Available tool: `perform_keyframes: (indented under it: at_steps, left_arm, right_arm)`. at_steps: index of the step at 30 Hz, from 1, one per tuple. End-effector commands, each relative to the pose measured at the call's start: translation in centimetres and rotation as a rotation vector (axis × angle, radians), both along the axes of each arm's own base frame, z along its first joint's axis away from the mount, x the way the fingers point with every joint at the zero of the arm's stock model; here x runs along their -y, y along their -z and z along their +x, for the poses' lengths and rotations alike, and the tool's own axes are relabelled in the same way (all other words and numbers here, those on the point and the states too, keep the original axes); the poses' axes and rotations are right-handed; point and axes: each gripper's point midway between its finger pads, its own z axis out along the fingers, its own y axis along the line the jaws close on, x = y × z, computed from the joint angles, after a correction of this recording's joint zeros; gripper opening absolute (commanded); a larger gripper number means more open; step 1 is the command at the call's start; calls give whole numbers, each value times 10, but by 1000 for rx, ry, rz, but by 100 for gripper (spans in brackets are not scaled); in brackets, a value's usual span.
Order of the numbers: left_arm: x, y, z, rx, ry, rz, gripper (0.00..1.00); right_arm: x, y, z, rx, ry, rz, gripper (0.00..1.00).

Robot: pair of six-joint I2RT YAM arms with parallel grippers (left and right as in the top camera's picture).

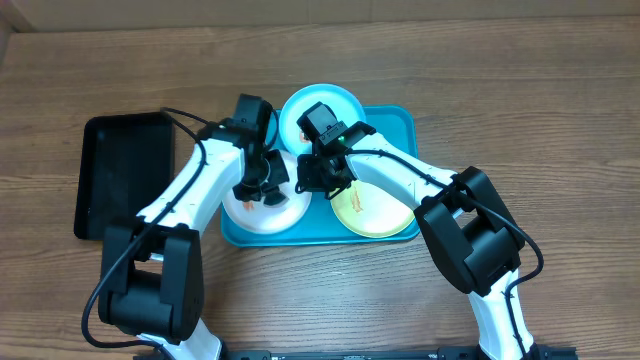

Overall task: Clean dirty plates on tray and stack at the side
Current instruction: 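Grip the white plate rim with the right gripper to hold it, then scrub the white plate with the sponge in the left gripper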

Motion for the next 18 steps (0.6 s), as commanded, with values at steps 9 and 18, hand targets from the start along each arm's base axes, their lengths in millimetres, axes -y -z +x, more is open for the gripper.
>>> perform_keyframes:
  at_steps: [9,18]
  left_arm:
    - [-6,34,-5,43,-4,43,4]
    - [-3,39,11,144,128,46,4]
  right_arm:
    - [5,21,-4,-38,41,-42,4]
    - [5,21,-4,-39,41,-42,4]
